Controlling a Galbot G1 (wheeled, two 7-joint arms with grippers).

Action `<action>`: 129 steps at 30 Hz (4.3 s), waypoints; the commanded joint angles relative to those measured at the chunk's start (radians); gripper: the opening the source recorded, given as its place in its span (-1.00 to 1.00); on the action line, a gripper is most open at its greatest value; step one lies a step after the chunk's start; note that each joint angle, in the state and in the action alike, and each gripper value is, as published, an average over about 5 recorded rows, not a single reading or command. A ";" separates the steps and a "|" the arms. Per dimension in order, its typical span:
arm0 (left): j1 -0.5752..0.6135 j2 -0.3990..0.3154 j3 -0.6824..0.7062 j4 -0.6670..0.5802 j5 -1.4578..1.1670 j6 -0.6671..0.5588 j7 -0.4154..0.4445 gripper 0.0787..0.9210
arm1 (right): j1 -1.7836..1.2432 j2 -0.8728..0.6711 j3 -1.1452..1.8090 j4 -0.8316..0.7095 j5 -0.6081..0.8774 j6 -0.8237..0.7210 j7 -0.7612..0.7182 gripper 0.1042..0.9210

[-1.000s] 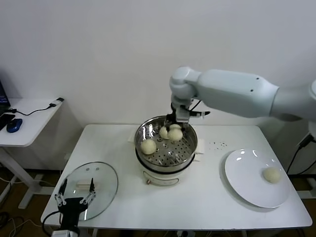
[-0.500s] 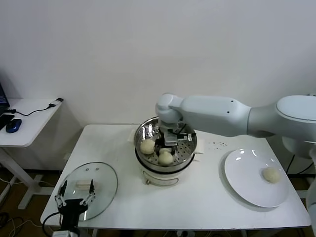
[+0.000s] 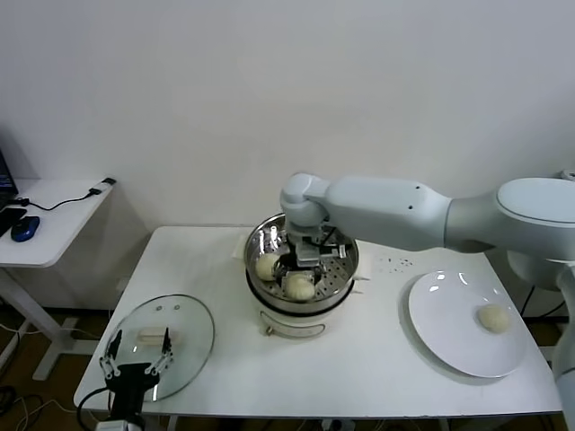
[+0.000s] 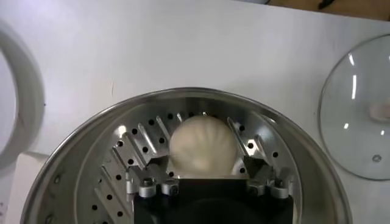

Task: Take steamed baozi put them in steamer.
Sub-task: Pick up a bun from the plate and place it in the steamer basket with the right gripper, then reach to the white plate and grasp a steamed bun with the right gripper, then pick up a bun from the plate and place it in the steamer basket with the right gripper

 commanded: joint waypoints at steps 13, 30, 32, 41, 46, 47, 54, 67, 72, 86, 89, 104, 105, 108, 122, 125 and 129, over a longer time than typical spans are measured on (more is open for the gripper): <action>0.005 0.016 0.022 -0.020 0.001 0.001 0.004 0.77 | 0.294 -0.556 -0.265 -0.035 0.681 -0.800 0.108 0.76; -0.003 0.022 0.020 -0.025 0.016 0.011 0.003 0.77 | -0.498 -0.878 0.440 -0.170 0.167 -0.690 -0.018 0.76; -0.001 0.020 0.020 -0.024 0.020 0.010 0.003 0.77 | -0.569 -0.871 0.516 -0.195 0.110 -0.667 -0.028 0.76; 0.002 0.011 0.014 -0.017 0.030 0.009 0.000 0.77 | -0.694 -0.784 0.690 -0.337 0.013 -0.634 -0.027 0.76; -0.001 0.006 0.014 -0.014 0.038 0.010 -0.001 0.77 | -0.704 -0.746 0.707 -0.377 -0.005 -0.631 -0.030 0.76; -0.001 0.005 0.015 -0.014 0.040 0.010 -0.001 0.77 | -0.706 -0.741 0.709 -0.382 -0.006 -0.630 -0.031 0.76; -0.004 0.004 0.016 -0.007 0.048 0.009 -0.002 0.77 | -0.704 -0.701 0.719 -0.428 -0.022 -0.619 -0.031 0.76; 0.006 -0.003 0.020 0.000 0.057 0.003 -0.009 0.77 | -0.691 -0.651 0.713 -0.468 -0.033 -0.603 -0.038 0.75; 0.008 -0.006 0.021 0.001 0.058 0.002 -0.010 0.77 | -0.676 -0.648 0.710 -0.475 -0.029 -0.601 -0.045 0.52; 0.012 -0.006 0.019 0.002 0.049 -0.004 -0.011 0.77 | -0.516 -0.675 0.527 -0.420 0.185 -0.657 -0.041 0.21; 0.016 -0.006 0.022 0.001 0.046 -0.006 -0.011 0.77 | -0.356 -0.667 0.356 -0.388 0.338 -0.705 -0.031 0.20; 0.035 0.008 0.048 -0.018 0.014 -0.008 -0.016 0.77 | 0.340 -0.274 -0.337 -0.292 1.107 -0.872 0.030 0.22; 0.038 0.012 0.050 -0.020 0.011 -0.008 -0.015 0.77 | 0.356 -0.249 -0.360 -0.285 1.130 -0.875 0.032 0.22; 0.040 0.017 0.056 -0.022 0.007 -0.009 -0.015 0.77 | 0.394 -0.186 -0.420 -0.261 1.190 -0.886 0.043 0.22; 0.026 0.027 0.054 -0.018 0.007 -0.010 -0.007 0.77 | 0.290 -0.022 -0.487 -0.158 1.223 -0.954 0.182 0.20; 0.027 0.032 0.052 -0.013 0.005 -0.014 -0.008 0.77 | 0.254 0.018 -0.486 -0.176 1.206 -0.956 0.190 0.20; 0.025 0.038 0.052 -0.008 0.004 -0.017 -0.007 0.77 | 0.215 0.052 -0.487 -0.214 1.164 -0.952 0.174 0.20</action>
